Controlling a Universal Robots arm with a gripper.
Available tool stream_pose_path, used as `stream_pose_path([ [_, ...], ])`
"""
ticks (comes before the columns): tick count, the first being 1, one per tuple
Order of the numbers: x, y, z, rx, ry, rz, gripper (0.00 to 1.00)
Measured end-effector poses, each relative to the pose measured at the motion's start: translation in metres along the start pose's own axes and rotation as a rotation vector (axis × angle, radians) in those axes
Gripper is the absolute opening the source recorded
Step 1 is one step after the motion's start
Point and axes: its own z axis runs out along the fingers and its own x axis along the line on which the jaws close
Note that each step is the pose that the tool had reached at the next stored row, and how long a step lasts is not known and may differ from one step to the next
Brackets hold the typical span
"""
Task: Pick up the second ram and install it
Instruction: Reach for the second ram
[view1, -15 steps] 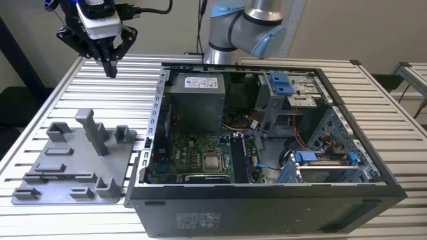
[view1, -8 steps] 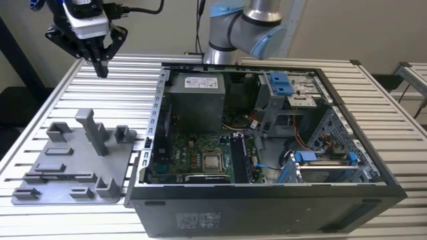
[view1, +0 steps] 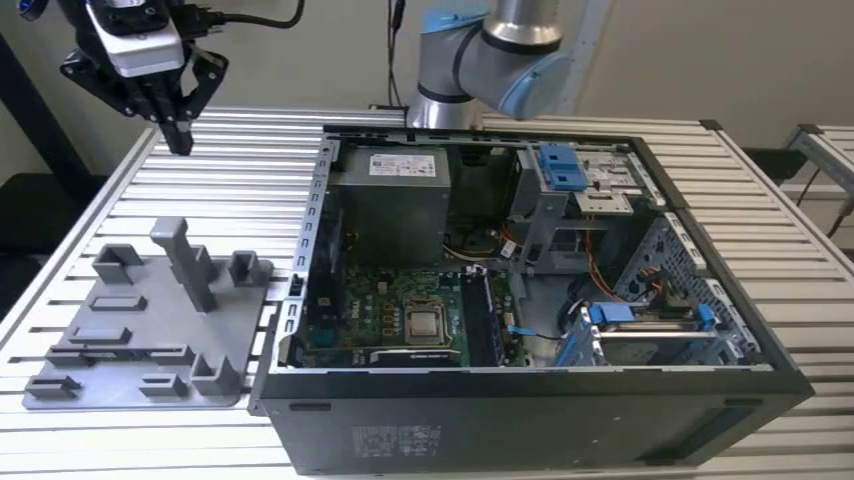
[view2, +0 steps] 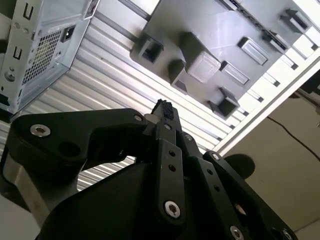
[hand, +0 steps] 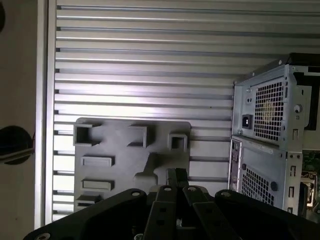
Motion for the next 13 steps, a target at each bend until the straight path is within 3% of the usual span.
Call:
stream_pose_path([
  [13,0.0379,0.0007,0.0004,0.0000,0.0001,0.000,0.11],
])
